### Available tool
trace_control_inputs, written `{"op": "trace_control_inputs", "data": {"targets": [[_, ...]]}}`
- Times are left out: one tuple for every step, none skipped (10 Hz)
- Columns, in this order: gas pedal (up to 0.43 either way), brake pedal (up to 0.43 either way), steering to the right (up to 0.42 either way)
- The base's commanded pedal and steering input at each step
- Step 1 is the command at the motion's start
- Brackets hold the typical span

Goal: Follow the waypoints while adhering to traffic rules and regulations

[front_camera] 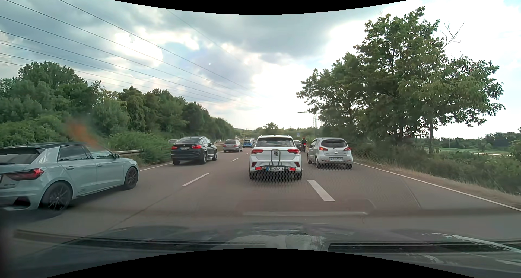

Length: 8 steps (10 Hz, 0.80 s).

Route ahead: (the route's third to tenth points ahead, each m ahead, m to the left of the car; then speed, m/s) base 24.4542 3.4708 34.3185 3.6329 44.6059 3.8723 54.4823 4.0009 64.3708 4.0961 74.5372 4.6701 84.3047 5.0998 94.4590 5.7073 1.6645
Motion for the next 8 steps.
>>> {"op": "trace_control_inputs", "data": {"targets": [[0.000,0.000,0.000],[0.000,0.000,0.000],[0.000,0.000,0.000],[0.000,0.000,0.000],[0.000,0.000,0.000],[0.000,0.000,0.000],[0.000,0.000,0.000],[0.000,0.000,0.000]]}}
